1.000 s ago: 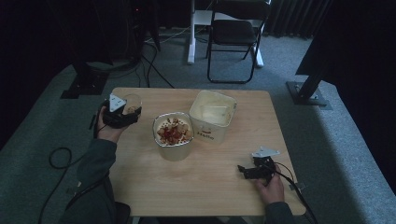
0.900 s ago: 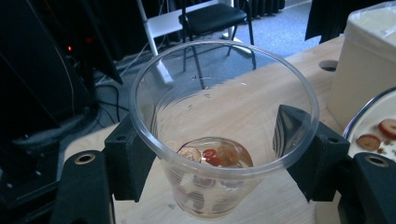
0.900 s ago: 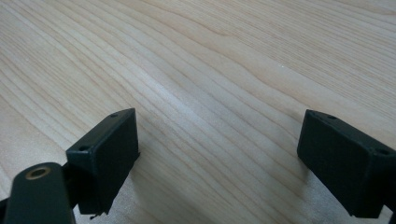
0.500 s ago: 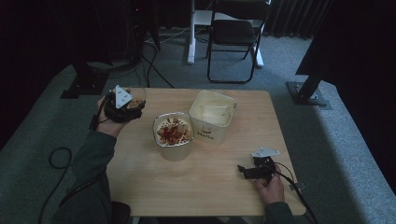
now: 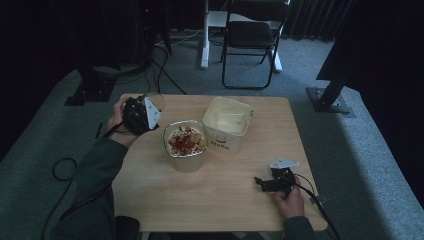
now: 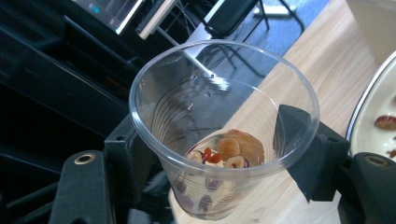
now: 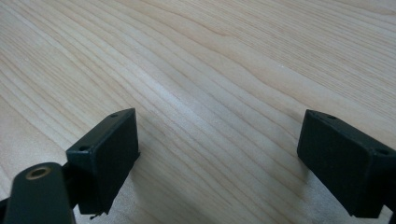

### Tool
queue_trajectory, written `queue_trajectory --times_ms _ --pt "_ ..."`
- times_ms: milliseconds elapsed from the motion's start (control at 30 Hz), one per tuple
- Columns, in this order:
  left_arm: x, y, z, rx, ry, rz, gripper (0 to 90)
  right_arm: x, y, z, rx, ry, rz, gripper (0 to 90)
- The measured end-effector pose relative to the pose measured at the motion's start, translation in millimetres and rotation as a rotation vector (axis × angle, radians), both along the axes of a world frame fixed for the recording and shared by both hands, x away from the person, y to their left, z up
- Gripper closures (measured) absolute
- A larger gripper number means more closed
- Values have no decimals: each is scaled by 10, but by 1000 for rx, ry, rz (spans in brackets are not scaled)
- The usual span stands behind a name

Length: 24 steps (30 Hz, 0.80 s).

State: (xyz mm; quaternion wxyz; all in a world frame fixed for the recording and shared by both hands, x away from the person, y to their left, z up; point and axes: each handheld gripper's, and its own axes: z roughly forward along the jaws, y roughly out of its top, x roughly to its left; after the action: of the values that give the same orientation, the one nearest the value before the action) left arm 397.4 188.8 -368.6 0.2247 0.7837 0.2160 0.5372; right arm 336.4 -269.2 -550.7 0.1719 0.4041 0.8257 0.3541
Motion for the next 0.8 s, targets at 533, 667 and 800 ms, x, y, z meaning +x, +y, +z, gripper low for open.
queue_trajectory --times_ms 533,667,800 --pt "-44 -314 -91 343 -92 -38 322 0 1 -1 1 -1 -1 123" --pt "-69 -377 -157 452 -127 -49 323 0 1 -1 1 0 -1 123" --pt "-72 -403 -203 530 -152 -57 325 0 1 -1 1 0 -1 123"
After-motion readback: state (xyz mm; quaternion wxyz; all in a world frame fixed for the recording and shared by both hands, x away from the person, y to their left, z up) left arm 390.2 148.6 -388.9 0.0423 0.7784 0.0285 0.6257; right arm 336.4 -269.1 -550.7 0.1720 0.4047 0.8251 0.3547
